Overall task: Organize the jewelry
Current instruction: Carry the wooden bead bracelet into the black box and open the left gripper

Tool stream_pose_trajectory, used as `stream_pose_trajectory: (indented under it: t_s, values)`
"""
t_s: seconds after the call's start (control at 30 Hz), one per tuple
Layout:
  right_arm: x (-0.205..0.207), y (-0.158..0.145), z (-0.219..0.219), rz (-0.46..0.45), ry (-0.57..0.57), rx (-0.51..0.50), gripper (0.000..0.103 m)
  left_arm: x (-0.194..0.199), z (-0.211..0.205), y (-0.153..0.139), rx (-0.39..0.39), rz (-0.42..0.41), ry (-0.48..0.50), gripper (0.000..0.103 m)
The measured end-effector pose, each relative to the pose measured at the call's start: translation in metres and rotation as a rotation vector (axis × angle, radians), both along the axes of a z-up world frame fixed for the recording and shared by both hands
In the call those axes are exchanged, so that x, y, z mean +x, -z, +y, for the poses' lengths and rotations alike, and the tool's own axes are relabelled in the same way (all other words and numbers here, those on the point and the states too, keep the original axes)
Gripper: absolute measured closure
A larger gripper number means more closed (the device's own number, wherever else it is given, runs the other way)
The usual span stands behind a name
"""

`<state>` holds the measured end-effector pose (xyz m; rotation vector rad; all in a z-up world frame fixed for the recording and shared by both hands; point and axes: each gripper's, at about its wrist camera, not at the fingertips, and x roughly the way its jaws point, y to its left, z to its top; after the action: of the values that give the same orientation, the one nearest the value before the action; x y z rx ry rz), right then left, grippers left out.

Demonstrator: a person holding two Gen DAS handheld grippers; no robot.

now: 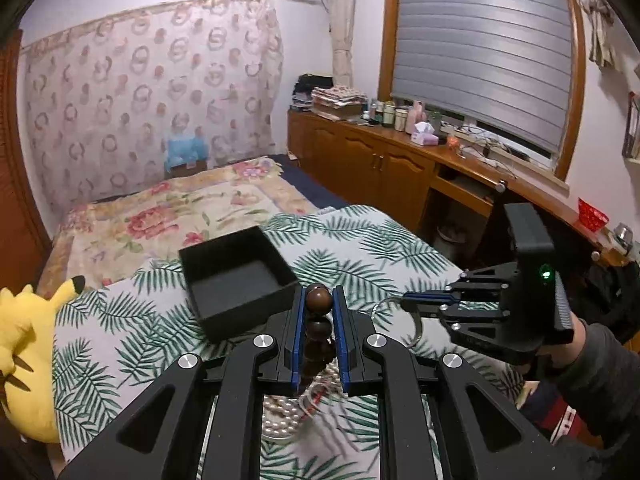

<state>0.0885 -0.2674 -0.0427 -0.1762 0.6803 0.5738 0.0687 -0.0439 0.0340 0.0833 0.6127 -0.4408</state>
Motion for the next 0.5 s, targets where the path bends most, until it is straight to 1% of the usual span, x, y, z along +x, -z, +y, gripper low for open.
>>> stream_pose_trajectory:
  t_s: [0.23,0.33,0.5]
  values:
    - [0.028,-0.017,0.023,-0.016,-0.021,0.013,0.098,0.020,0.019,0.004,0.026,-0.001,-0.069,0.091]
    - [0.046,-0.023,0.041,-0.024,-0.030,0.008,0.098,0.030,0.027,0.005,0.034,-0.001,-0.094,0.091]
    - [0.074,-0.023,0.066,-0.020,-0.025,-0.009,0.098,0.049,0.040,0.004,0.044,0.004,-0.135,0.091]
